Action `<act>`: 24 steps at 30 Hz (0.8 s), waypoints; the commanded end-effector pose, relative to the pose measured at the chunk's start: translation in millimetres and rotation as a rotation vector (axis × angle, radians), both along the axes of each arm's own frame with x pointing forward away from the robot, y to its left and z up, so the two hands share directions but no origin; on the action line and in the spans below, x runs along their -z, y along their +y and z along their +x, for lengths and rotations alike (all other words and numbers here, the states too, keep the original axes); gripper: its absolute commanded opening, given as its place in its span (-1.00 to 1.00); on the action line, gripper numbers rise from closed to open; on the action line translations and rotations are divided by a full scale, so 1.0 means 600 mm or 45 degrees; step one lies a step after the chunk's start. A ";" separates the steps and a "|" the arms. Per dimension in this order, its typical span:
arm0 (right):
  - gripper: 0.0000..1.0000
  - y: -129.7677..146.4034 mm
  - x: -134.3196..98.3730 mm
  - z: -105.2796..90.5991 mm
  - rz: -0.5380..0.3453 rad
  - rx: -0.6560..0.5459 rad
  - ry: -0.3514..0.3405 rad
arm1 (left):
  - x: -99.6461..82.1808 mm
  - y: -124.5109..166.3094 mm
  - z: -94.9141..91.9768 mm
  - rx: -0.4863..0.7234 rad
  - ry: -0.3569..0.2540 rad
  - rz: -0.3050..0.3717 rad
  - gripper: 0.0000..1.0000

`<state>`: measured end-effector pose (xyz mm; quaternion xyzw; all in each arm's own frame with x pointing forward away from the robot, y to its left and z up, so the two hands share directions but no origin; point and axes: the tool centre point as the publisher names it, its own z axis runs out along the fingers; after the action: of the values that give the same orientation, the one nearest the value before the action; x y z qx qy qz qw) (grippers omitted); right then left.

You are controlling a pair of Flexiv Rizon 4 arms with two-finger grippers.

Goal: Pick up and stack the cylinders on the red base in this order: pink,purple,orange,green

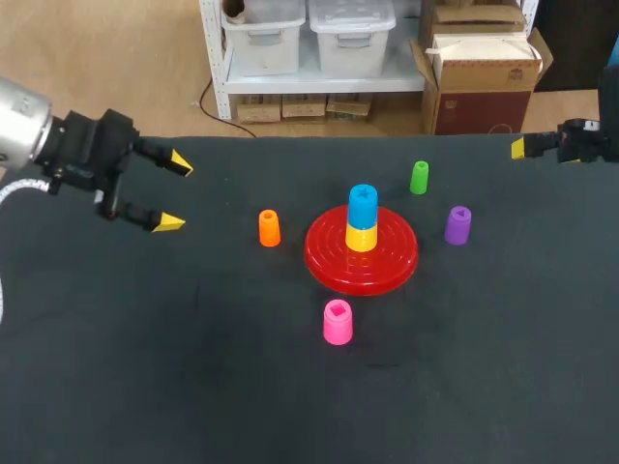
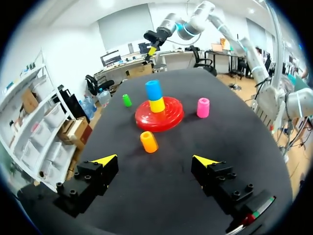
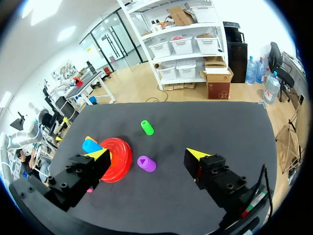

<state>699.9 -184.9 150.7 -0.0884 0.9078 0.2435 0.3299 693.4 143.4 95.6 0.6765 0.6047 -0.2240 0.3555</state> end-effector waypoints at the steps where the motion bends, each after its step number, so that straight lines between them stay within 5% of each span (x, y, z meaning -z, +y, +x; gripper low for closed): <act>1: 1.00 0.000 0.001 0.000 0.000 -0.001 0.000 | 0.002 -0.012 -0.009 -0.087 0.025 0.018 1.00; 24: 1.00 0.016 -0.002 -0.003 -0.042 -0.038 0.021 | 0.002 -0.012 -0.009 -0.087 0.025 0.018 1.00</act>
<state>699.3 -183.9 150.3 -0.0913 0.9080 0.2429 0.3291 689.4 136.2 95.1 0.6563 0.6326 -0.2153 0.3504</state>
